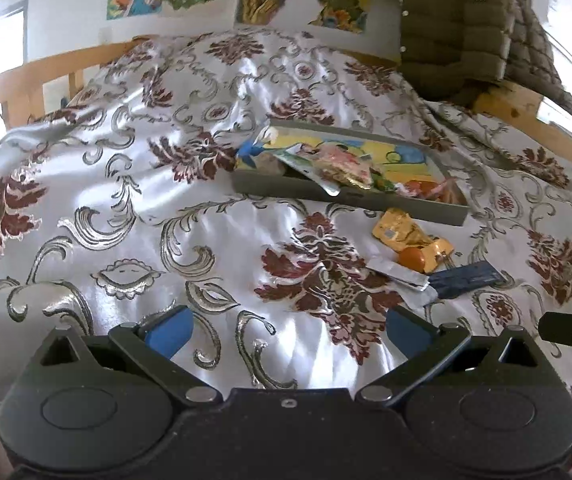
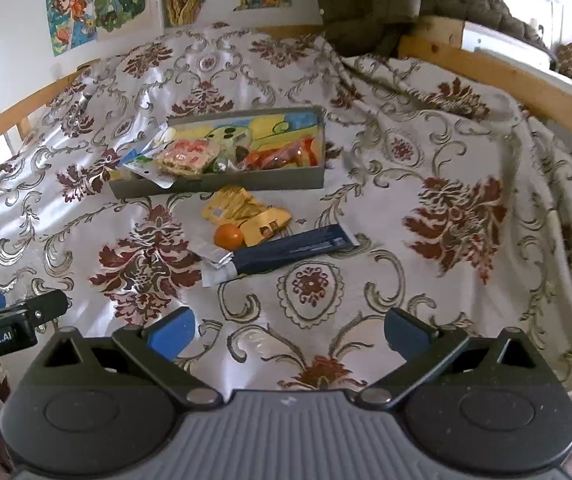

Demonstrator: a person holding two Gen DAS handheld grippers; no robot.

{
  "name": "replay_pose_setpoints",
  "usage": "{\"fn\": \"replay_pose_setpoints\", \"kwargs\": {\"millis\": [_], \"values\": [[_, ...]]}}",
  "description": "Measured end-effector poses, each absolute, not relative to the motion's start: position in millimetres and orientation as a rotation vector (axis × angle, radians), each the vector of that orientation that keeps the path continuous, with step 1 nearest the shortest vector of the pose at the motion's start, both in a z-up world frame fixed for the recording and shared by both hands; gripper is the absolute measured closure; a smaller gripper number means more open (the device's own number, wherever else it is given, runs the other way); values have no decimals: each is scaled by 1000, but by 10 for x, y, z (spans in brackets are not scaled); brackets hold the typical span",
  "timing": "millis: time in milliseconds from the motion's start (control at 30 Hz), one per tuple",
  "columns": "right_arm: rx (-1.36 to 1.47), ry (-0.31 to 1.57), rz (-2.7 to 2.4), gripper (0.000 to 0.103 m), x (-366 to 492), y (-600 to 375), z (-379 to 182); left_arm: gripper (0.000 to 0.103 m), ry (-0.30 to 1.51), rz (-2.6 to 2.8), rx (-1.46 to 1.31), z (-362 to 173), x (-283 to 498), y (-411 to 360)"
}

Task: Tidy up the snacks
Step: 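Withdraw both open tools from the tray toward the navy packet, then close the right tool on the navy packet while the left tool grasps the white strip packet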

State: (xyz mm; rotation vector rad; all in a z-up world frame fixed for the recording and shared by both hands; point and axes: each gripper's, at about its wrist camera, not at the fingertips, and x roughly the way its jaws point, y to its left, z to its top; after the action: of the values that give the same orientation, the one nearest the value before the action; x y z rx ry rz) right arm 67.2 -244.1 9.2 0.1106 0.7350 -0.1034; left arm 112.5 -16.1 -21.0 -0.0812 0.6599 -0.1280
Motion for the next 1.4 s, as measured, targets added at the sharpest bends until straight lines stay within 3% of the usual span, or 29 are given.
{"fn": "replay_pose_setpoints", "kwargs": {"millis": [667, 933, 1167, 1267, 1400], "values": [[186, 835, 20, 0, 1699, -2918, -76, 1, 670, -223, -13, -429, 1771, -413], [433, 873, 101, 0, 1969, -3219, -357, 1, 700, -314, 14, -470, 2150, -627], [575, 891, 154, 10, 2096, -3346, -529, 1, 767, -441, -110, -510, 2552, -721], [588, 903, 169, 17, 2151, -3316, -577, 5, 816, -467, -243, -611, 2682, -721], [597, 911, 186, 25, 2223, -3260, -606, 23, 915, -524, -417, -812, 2823, -714]]}}
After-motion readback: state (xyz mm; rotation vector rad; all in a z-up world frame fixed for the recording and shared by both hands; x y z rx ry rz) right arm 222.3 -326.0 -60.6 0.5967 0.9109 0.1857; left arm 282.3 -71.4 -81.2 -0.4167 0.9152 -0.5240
